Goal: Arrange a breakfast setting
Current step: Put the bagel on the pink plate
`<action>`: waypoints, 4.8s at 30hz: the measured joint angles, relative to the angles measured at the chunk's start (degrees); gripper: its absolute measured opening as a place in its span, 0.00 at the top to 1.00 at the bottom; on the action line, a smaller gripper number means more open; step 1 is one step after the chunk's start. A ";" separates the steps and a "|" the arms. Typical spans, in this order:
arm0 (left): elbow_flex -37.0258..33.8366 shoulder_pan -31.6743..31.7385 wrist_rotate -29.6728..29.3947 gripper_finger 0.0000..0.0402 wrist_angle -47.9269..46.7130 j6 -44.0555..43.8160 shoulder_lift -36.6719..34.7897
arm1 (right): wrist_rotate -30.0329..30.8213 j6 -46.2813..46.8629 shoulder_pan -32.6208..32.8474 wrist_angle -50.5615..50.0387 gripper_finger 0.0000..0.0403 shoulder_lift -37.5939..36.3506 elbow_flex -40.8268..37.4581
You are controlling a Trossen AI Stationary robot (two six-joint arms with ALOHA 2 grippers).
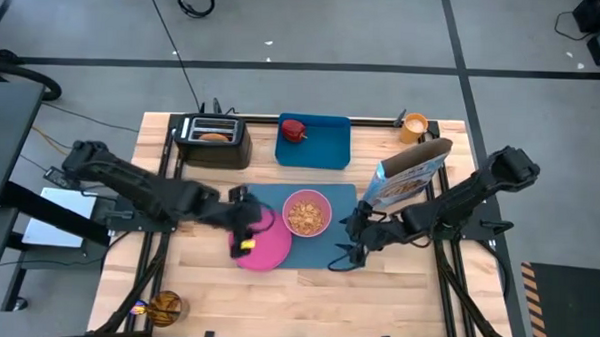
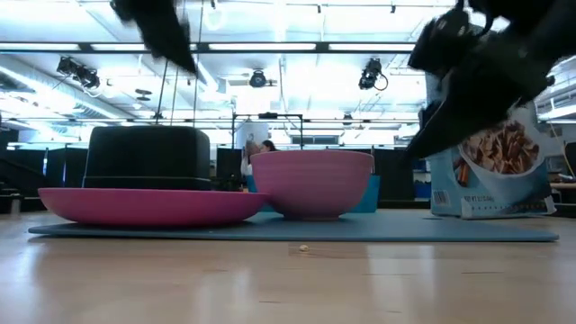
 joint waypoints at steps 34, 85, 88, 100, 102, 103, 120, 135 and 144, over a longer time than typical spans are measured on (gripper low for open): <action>5.47 62.87 9.52 0.63 -24.62 49.67 -6.86 | 1.13 -9.50 4.48 -0.39 0.14 -13.31 0.00; 10.94 68.76 15.64 0.96 -29.25 58.08 -1.21 | 1.55 -7.47 2.18 0.29 0.14 -13.31 0.00; 15.51 68.76 15.58 0.96 -31.75 57.29 -1.21 | 1.71 -7.47 1.56 0.33 0.14 -13.31 0.00; 36.25 68.78 16.99 0.94 -40.57 49.04 -1.30 | 1.41 -7.47 -1.07 0.35 0.14 -13.31 0.00; 37.21 68.76 22.98 0.95 -40.55 46.04 -1.46 | 1.39 -7.48 -1.22 0.35 0.14 -13.31 0.00; 37.22 68.76 26.29 0.95 -40.82 44.94 -1.59 | 1.29 -7.51 -1.29 0.35 0.14 -13.31 0.00; 14.19 41.23 35.30 0.95 -29.39 23.29 -4.84 | 1.04 -10.84 1.61 -0.02 0.14 -13.31 0.00; -9.38 17.92 30.01 0.94 4.21 -6.85 -1.13 | 1.12 -8.57 5.12 -3.01 0.14 -13.35 0.00; -11.72 16.83 28.58 0.94 7.93 -10.93 4.00 | 0.16 -9.25 5.03 -2.38 0.14 -13.35 0.02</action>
